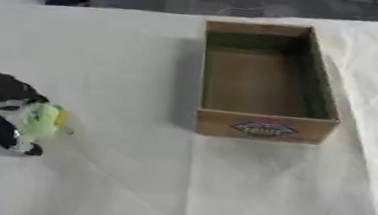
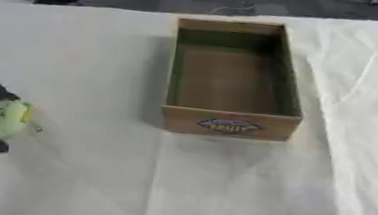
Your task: Pick up objects on the table and place them in the box.
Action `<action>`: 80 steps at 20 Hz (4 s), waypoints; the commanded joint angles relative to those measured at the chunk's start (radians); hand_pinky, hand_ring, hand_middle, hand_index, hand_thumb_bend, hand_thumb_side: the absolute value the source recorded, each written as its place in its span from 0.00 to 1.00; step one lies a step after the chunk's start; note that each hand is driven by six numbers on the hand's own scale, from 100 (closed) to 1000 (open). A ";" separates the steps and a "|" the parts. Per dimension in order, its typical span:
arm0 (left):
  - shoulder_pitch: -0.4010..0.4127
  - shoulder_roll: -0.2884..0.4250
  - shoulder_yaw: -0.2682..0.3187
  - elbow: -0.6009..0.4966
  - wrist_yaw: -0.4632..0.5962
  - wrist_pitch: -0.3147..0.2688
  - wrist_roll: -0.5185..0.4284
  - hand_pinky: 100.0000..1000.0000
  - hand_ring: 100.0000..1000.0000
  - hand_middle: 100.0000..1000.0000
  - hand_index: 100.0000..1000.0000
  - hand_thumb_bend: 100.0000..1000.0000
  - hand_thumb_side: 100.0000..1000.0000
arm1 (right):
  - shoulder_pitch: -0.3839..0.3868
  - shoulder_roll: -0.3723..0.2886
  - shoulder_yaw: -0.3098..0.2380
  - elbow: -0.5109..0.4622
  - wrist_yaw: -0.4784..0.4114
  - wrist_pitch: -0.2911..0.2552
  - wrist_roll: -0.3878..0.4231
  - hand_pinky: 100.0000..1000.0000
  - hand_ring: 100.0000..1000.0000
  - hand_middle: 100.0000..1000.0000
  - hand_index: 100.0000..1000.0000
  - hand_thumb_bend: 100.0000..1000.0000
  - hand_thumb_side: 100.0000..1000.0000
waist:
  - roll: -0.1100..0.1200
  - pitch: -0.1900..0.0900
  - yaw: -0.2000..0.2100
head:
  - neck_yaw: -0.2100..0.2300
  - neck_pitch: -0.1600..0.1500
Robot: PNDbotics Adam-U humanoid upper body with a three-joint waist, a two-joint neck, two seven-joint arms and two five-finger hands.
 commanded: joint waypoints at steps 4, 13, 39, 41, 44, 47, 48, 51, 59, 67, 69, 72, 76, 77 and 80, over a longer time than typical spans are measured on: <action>-0.013 0.017 0.003 0.004 -0.048 0.008 0.061 0.64 0.81 0.71 0.93 0.34 0.79 | -0.011 -0.018 -0.003 -0.014 -0.004 -0.002 0.001 0.79 0.87 0.69 0.76 0.00 1.00 | -0.003 -0.015 0.000 | 0.002 -0.016; -0.012 0.013 0.000 0.000 -0.089 0.007 0.138 0.58 0.74 0.63 0.83 0.23 0.66 | -0.010 -0.018 -0.004 -0.014 -0.003 -0.002 0.000 0.79 0.87 0.69 0.76 0.00 1.00 | -0.004 -0.014 -0.001 | 0.001 -0.017; -0.018 0.038 0.034 -0.097 0.068 0.123 0.470 0.38 0.48 0.45 0.71 0.00 0.47 | -0.014 -0.021 -0.004 -0.014 -0.005 0.000 0.004 0.79 0.87 0.69 0.76 0.00 1.00 | -0.004 -0.019 0.004 | 0.001 -0.022; -0.039 0.044 0.038 -0.117 0.073 0.123 0.476 0.38 0.47 0.45 0.71 0.00 0.47 | -0.014 -0.022 -0.004 -0.014 -0.005 -0.001 0.005 0.79 0.87 0.69 0.76 0.00 1.00 | -0.002 -0.021 0.004 | 0.001 -0.019; -0.080 0.050 0.046 -0.145 0.083 0.122 0.481 0.38 0.47 0.45 0.71 0.00 0.48 | -0.015 -0.024 -0.002 -0.014 -0.006 -0.001 0.006 0.79 0.87 0.69 0.76 0.00 1.00 | 0.002 -0.024 0.001 | 0.004 -0.014; -0.133 0.045 0.047 -0.160 0.092 0.116 0.476 0.37 0.47 0.44 0.70 0.00 0.48 | -0.015 -0.025 -0.001 -0.014 -0.006 0.000 0.008 0.79 0.87 0.69 0.76 0.00 1.00 | 0.007 -0.026 -0.004 | 0.008 -0.010; -0.151 0.041 0.045 -0.162 0.095 0.112 0.472 0.37 0.46 0.44 0.70 0.00 0.48 | -0.015 -0.026 0.000 -0.014 -0.006 0.000 0.009 0.79 0.87 0.69 0.76 0.00 1.00 | 0.008 -0.027 -0.007 | 0.010 -0.009; -0.212 0.019 0.037 -0.158 0.099 0.100 0.460 0.37 0.46 0.44 0.70 0.00 0.48 | -0.016 -0.027 0.003 -0.014 -0.007 0.000 0.012 0.79 0.87 0.69 0.76 0.00 1.00 | 0.015 -0.030 -0.014 | 0.016 -0.007; -0.382 -0.099 0.035 -0.084 0.086 0.086 0.444 0.36 0.44 0.42 0.68 0.00 0.46 | -0.025 -0.026 0.009 -0.014 -0.010 -0.001 0.019 0.79 0.87 0.69 0.76 0.00 1.00 | 0.030 -0.030 -0.044 | 0.040 -0.010; -0.524 -0.235 0.053 0.054 -0.004 0.069 0.482 0.36 0.45 0.41 0.67 0.00 0.45 | -0.052 -0.021 0.015 -0.014 -0.016 -0.007 0.025 0.79 0.87 0.69 0.76 0.00 1.00 | 0.040 -0.019 -0.094 | 0.080 -0.024; -0.548 -0.262 0.059 0.083 -0.031 0.063 0.494 0.36 0.45 0.41 0.67 0.00 0.45 | -0.060 -0.019 0.017 -0.014 -0.019 -0.010 0.027 0.79 0.87 0.70 0.76 0.00 1.00 | 0.043 -0.015 -0.106 | 0.093 -0.023; -0.578 -0.304 0.066 0.112 -0.073 0.055 0.514 0.37 0.45 0.41 0.66 0.00 0.45 | -0.076 -0.015 0.022 -0.014 -0.024 -0.016 0.033 0.79 0.87 0.70 0.76 0.00 1.00 | 0.048 -0.009 -0.126 | 0.121 -0.020; -0.617 -0.375 0.079 0.141 -0.164 0.049 0.536 0.37 0.46 0.41 0.65 0.00 0.45 | -0.103 -0.002 0.030 -0.014 -0.034 -0.024 0.042 0.79 0.87 0.70 0.76 0.00 1.00 | 0.049 0.005 -0.158 | 0.170 -0.028; -0.628 -0.399 0.083 0.149 -0.197 0.048 0.542 0.37 0.46 0.41 0.65 0.00 0.44 | -0.112 0.003 0.033 -0.014 -0.037 -0.026 0.046 0.79 0.87 0.70 0.76 0.00 1.00 | 0.049 0.009 -0.168 | 0.190 -0.034; -0.646 -0.452 0.086 0.175 -0.292 0.040 0.558 0.37 0.47 0.41 0.65 0.00 0.44 | -0.129 0.013 0.037 -0.014 -0.044 -0.031 0.052 0.79 0.87 0.70 0.76 0.00 1.00 | 0.047 0.017 -0.188 | 0.231 -0.045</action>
